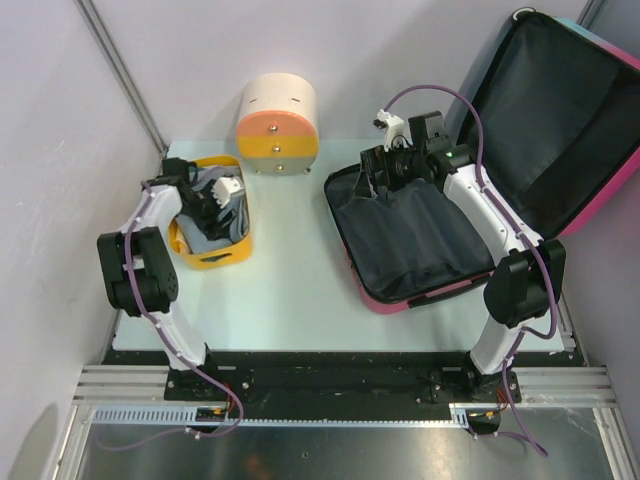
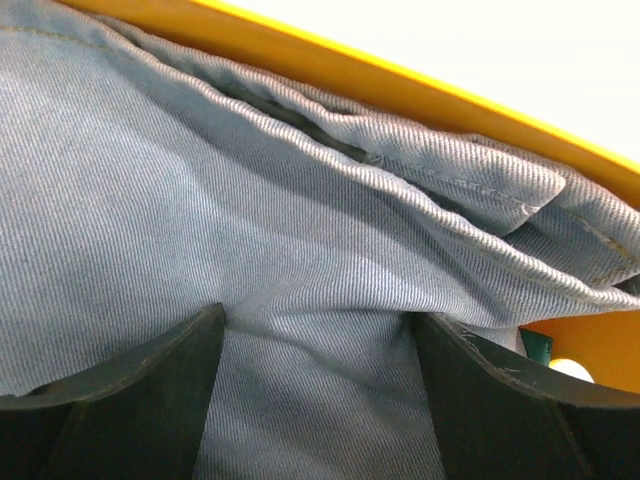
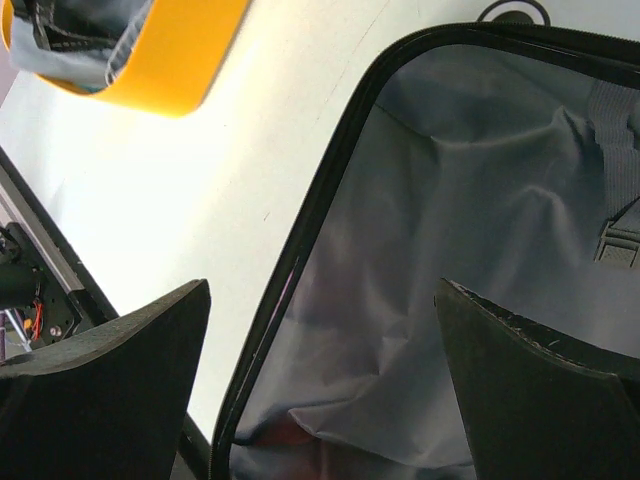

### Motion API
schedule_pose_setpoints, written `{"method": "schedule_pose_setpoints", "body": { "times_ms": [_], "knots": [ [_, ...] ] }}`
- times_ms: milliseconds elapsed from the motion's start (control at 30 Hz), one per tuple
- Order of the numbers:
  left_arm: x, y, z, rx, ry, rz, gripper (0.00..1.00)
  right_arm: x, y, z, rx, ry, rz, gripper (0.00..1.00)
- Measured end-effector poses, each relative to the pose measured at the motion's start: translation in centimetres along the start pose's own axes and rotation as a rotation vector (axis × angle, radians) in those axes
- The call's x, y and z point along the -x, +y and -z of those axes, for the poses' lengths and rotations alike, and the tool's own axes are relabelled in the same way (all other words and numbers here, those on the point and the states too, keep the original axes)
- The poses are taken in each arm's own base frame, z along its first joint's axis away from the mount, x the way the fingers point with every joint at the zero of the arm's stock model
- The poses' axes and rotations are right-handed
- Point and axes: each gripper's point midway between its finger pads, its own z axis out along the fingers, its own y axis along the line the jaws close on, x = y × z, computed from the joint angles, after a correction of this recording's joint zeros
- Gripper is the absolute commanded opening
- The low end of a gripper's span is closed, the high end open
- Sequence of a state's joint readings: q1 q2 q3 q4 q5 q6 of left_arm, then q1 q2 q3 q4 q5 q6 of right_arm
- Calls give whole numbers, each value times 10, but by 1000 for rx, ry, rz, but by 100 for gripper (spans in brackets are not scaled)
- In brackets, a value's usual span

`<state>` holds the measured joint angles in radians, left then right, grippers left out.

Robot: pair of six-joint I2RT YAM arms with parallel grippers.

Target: Open, take out, and arrange the luggage

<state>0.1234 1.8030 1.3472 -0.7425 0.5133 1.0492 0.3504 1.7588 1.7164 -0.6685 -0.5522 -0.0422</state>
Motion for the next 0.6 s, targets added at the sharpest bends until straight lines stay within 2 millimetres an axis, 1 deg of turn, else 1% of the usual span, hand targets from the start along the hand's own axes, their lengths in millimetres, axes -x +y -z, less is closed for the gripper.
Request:
{"method": "schedule_pose_setpoints", "body": {
  "times_ms": [167,267,300,367,433,533,600],
  "knots": [
    [-24,37,24,52,26,-14,82,0,0,0,2,0,-4,98],
    [-26,56,42,100,44,-28,83,0,0,-1,2,1,-8,99],
    [-22,62,48,121,43,-32,83,-1,0,-1,2,3,-9,99],
    [-9,74,64,173,22,-41,84,-1,0,-2,2,5,-11,99],
    [6,77,82,223,-7,-43,85,-1,-1,-2,2,5,-12,99],
    [34,68,122,308,-77,2,86,-1,0,-2,2,5,-16,99],
    [51,51,148,358,-139,69,84,-1,-1,-2,2,5,-19,99]
  ]
}}
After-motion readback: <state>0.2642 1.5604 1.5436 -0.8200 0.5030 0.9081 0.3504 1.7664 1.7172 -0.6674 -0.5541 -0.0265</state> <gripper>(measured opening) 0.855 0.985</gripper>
